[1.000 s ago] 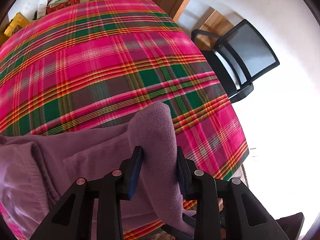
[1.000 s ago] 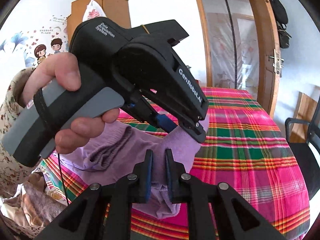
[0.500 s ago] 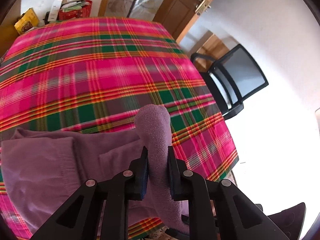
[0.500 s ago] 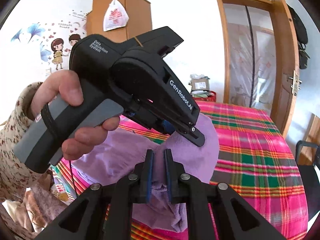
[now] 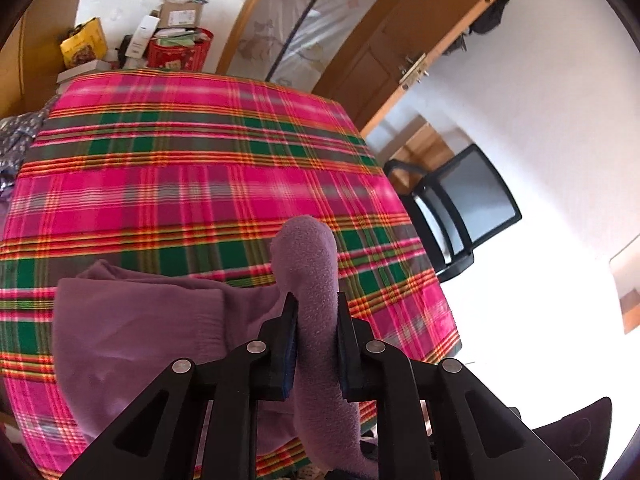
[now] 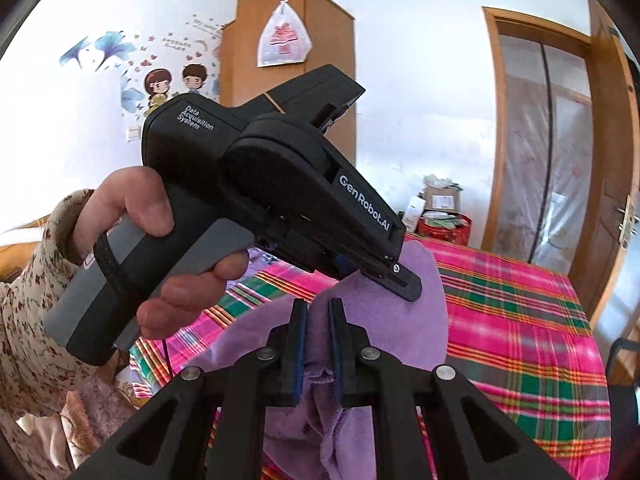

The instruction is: Fold clothes

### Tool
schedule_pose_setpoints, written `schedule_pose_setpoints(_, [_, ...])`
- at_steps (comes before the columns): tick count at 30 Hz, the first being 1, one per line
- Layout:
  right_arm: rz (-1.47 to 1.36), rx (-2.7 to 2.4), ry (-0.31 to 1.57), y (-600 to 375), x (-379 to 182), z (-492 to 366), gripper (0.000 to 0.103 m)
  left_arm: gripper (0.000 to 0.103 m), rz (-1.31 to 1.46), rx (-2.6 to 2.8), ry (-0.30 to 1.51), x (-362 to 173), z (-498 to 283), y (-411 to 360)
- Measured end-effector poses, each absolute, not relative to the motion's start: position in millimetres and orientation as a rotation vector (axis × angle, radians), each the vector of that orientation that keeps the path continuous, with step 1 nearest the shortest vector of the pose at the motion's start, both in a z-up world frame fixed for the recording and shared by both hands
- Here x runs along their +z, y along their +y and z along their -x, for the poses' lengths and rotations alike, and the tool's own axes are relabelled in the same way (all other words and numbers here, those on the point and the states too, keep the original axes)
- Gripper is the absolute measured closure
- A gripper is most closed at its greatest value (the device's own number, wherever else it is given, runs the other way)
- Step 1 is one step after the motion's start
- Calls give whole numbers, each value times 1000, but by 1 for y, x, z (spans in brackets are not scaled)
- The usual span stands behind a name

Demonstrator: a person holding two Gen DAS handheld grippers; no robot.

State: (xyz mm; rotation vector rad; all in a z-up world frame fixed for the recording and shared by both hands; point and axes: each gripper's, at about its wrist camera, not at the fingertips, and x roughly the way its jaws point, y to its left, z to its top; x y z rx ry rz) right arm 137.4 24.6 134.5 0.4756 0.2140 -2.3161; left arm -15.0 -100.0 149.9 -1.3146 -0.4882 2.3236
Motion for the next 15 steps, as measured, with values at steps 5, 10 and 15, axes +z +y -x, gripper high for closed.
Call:
schedule_pose_setpoints(5, [-468,-2261,254,-5,139,-141,92,87,1286,2358,-547,150,7,-134])
schedule_pose_setpoints(10, [-465,-2201,277,-34,138,-142,92,87,1276,2394,-619,145,1,-169])
schedule_pose_setpoints(15, [-495,-2140,296,-59,128,-140,92,87,1266,2397,-692,130,-4,-201])
